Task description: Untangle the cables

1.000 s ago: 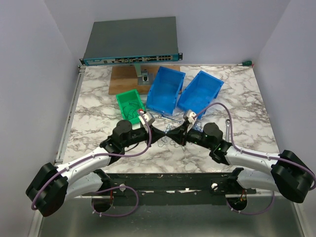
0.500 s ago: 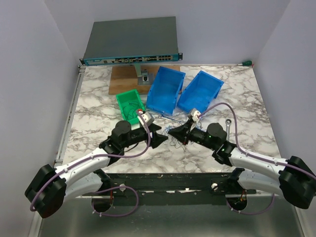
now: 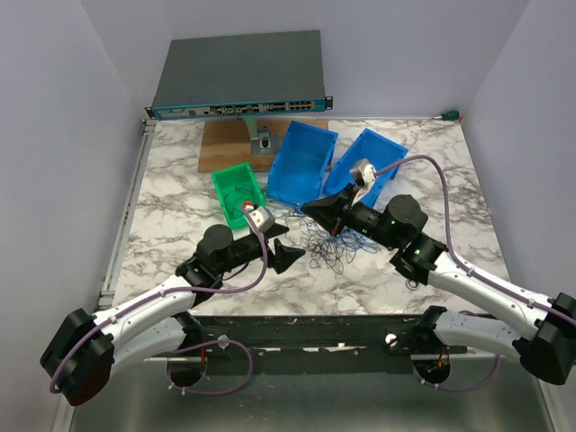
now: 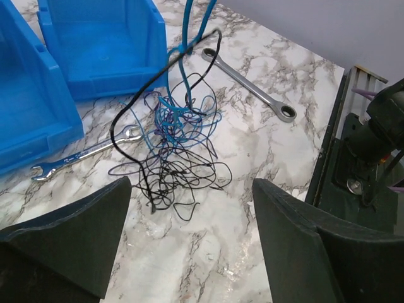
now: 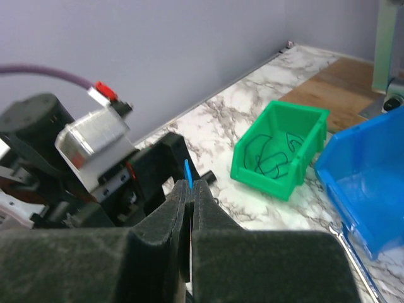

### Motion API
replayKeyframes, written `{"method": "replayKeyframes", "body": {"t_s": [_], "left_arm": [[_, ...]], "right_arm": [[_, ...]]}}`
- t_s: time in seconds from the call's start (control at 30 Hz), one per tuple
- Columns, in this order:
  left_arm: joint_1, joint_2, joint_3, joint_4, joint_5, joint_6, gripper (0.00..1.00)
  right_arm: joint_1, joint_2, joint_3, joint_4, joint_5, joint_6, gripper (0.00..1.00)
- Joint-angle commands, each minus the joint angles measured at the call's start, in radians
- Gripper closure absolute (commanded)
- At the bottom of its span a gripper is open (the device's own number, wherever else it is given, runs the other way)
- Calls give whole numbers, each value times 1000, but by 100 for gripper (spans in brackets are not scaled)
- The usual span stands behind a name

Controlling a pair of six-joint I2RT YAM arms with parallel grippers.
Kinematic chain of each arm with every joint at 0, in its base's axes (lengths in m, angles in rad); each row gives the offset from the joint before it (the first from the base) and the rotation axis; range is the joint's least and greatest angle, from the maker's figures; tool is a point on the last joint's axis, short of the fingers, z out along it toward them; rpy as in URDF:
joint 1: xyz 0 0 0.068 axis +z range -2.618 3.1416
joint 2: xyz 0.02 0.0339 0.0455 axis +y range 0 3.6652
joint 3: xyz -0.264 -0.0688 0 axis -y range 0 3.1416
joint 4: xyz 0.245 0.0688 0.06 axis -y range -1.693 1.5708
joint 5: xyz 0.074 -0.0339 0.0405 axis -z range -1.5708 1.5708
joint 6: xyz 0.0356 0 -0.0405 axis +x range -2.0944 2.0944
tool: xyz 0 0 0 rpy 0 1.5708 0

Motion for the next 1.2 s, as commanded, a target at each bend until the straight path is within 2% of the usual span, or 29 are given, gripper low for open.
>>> {"method": "replayKeyframes", "body": {"t_s": [0.0, 0.17, 0.2, 0.23, 0.3, 0.33, 0.4, 0.53, 0.6, 0.67, 0.8, 1.0, 1.07, 1.17], "left_arm": [[-3, 1, 5, 14, -24, 15, 24], [-3, 103, 73, -47, -47, 6, 25], [-4, 122, 86, -55, -39, 3, 29], [-3, 144, 97, -60, -38, 0, 47], [-3, 178, 127, -101, -72, -8, 93], [-3, 189, 141, -133, -116, -15, 100], [-2, 200, 156, -180, -224, -43, 100], [31, 171, 137, -232, -396, -103, 100], [68, 150, 123, -263, -463, -148, 100], [103, 120, 117, -327, -567, -203, 100], [146, 34, 84, -406, -755, -273, 100], [149, -85, 67, -525, -988, -361, 100], [147, -126, 41, -485, -969, -331, 100], [146, -150, 7, -373, -817, -244, 100]], "right_arm": [[6, 1, 100, -113, -21, 78, 99], [6, -28, 113, -82, -52, 141, 99], [6, -34, 111, -85, -46, 146, 99], [6, -43, 109, -90, -28, 153, 99], [6, -67, 104, -109, 33, 154, 99], [6, -86, 101, -128, 93, 155, 99], [6, -127, 110, -200, 302, 160, 99], [6, -225, 164, -375, 859, 175, 99], [6, -275, 199, -434, 1059, 147, 99], [6, -328, 230, -444, 1174, 91, 99], [6, -399, 308, -443, 1270, -2, 99], [7, -405, 417, -443, 1329, -99, 99], [6, -403, 433, -443, 1310, -110, 99], [6, -394, 445, -451, 1193, -101, 99]]}}
